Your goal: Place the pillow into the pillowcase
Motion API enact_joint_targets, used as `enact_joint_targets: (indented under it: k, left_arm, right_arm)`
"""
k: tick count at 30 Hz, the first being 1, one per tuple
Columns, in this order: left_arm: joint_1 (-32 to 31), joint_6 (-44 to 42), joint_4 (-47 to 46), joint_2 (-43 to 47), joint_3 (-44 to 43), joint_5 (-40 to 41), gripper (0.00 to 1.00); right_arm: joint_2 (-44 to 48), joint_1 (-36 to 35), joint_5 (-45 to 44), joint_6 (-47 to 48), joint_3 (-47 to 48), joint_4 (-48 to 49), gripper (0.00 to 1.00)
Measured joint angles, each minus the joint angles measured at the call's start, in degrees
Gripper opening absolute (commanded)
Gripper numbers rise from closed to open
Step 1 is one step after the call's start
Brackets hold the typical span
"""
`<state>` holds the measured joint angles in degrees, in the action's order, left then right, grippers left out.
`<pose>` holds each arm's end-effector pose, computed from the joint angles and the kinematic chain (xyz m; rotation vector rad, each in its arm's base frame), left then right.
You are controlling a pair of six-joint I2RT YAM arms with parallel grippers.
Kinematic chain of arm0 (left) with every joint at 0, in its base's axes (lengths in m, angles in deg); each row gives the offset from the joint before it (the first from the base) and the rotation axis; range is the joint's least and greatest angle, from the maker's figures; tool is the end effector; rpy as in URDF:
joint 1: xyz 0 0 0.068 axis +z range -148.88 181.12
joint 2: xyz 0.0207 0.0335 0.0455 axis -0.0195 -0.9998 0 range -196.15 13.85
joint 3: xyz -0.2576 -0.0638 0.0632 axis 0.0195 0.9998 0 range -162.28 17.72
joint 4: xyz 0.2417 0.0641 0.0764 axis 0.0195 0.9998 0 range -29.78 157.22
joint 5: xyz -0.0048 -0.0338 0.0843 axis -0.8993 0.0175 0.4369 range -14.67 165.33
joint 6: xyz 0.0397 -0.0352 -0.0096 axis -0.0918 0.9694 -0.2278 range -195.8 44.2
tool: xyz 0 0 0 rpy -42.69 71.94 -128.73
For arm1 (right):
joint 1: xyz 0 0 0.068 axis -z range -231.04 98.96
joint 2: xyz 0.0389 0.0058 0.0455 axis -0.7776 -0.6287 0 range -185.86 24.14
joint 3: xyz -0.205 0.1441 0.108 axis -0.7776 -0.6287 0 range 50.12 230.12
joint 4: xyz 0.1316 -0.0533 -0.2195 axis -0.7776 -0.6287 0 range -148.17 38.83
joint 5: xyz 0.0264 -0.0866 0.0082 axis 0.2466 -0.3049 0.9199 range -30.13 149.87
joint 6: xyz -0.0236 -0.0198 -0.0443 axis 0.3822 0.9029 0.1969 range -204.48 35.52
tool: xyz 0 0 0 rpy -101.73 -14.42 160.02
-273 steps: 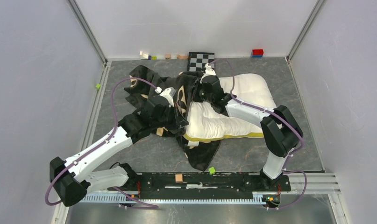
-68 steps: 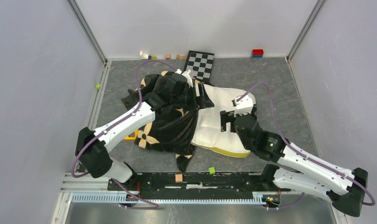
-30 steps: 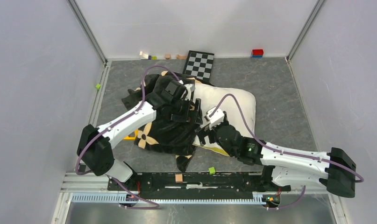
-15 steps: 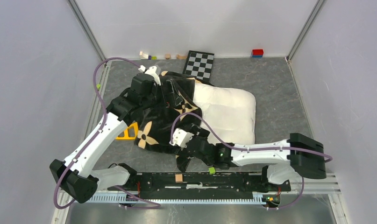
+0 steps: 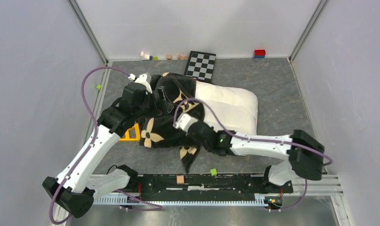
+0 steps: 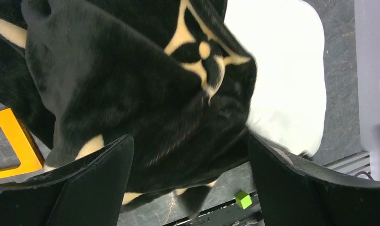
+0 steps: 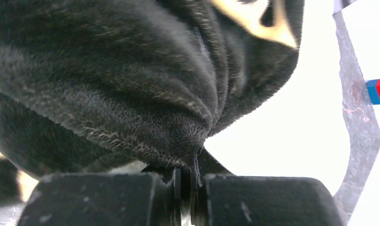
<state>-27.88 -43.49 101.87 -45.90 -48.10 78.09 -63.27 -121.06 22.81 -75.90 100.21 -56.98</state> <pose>0.1876 -0.1020 0.3634 -0.0927 2.2429 -0.5421 0.1275 0.2877 0.2064 -1.1090 1.8434 -0.1419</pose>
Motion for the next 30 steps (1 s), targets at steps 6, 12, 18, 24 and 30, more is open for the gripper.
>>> enact_joint_targets:
  k: [6, 12, 18, 24, 30]
  left_arm:
    - [0.0, 0.1, 0.2, 3.5, 3.4, -2.7, 0.91]
    - [-1.1, 1.1, -0.7, 7.7, 7.6, -7.7, 0.99]
    - [-2.4, 1.1, 0.2, 12.5, 8.1, -9.2, 0.99]
    - [-5.7, 1.0, 3.4, 14.3, 8.7, -7.4, 1.00]
    - [-10.5, 1.6, 7.5, 13.1, 11.6, 2.2, 1.00]
  right_arm:
    - [6.9, 10.4, 8.5, -4.0, 13.6, -10.9, 0.00]
    - [6.1, 16.8, 14.3, -6.0, 25.9, -20.1, 0.00]
    - [2.3, 18.9, 16.3, -6.9, 32.9, -26.8, 0.00]
    - [0.7, 19.2, 16.9, -7.2, 36.5, -29.7, 0.00]
    - [0.1, 19.3, 17.3, -7.3, 38.7, -32.1, 0.00]
